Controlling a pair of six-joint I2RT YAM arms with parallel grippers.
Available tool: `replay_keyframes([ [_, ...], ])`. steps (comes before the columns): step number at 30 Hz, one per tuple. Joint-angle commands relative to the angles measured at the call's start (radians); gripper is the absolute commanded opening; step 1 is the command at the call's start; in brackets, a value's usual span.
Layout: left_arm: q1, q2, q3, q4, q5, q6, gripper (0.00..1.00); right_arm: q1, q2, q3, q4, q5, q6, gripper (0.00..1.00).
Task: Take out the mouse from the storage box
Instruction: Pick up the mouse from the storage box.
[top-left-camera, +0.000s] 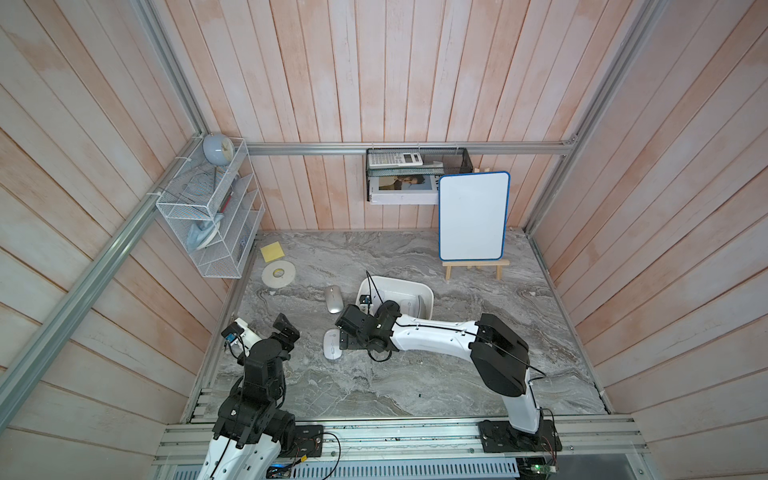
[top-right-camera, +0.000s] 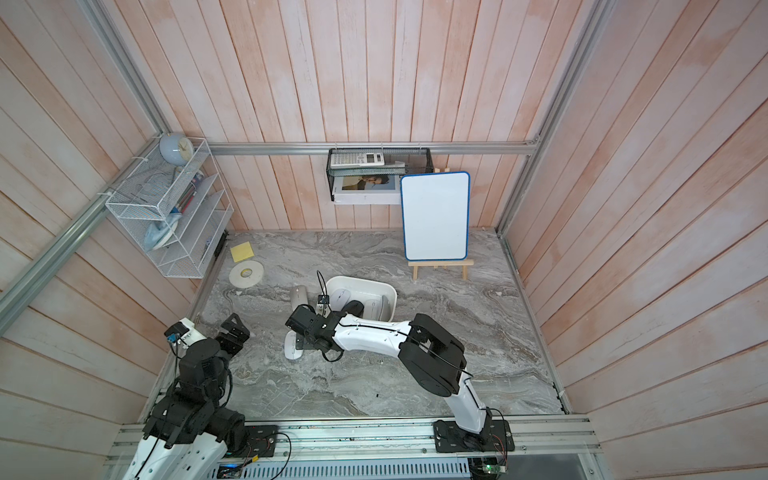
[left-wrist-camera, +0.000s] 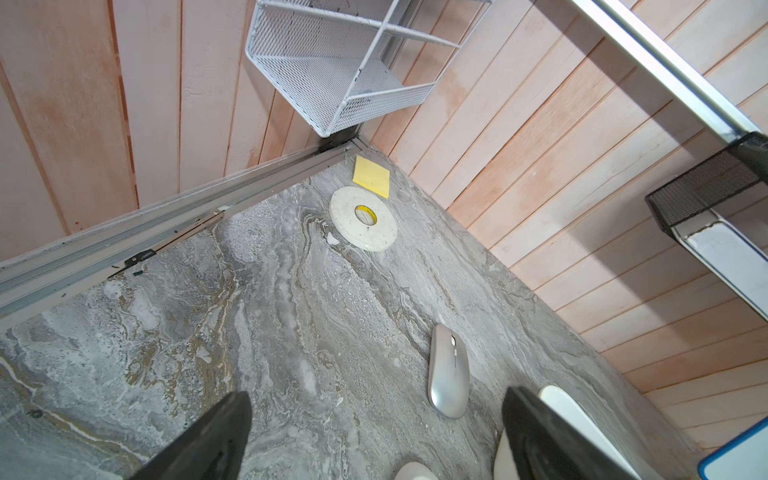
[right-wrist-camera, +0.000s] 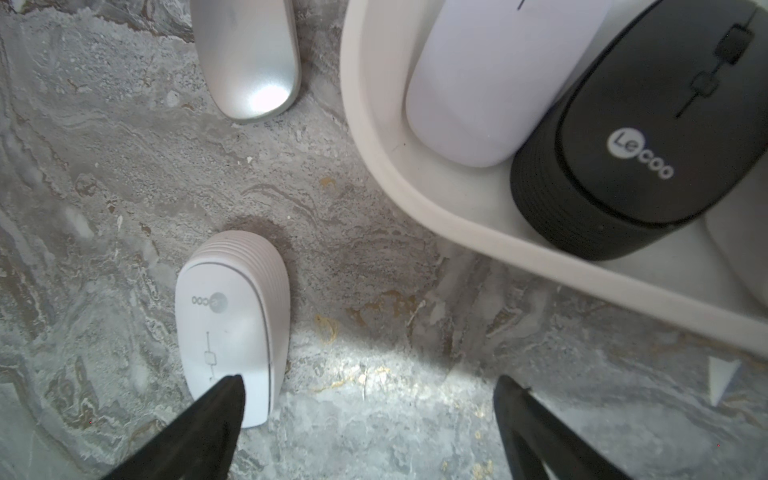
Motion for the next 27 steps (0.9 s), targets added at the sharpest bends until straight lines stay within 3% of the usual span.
replay_keyframes([
  [1, 0.003, 0.031, 0.024, 0.035, 0.059, 0.029, 1.00, 0.012, -0.074, 0.000, -0.040, 0.052, -0.058, 0.98],
  [9, 0.005, 0.158, 0.011, 0.157, 0.220, 0.077, 1.00, 0.004, -0.279, -0.122, -0.073, 0.324, -0.099, 0.98],
  [15, -0.009, 0.387, 0.079, 0.238, 0.416, 0.072, 1.00, -0.035, -0.442, -0.281, -0.104, 0.419, -0.125, 0.98],
  [27, -0.356, 0.775, 0.356, 0.178, 0.365, 0.071, 1.00, -0.208, -0.837, -0.649, -0.052, 0.416, -0.175, 0.97],
])
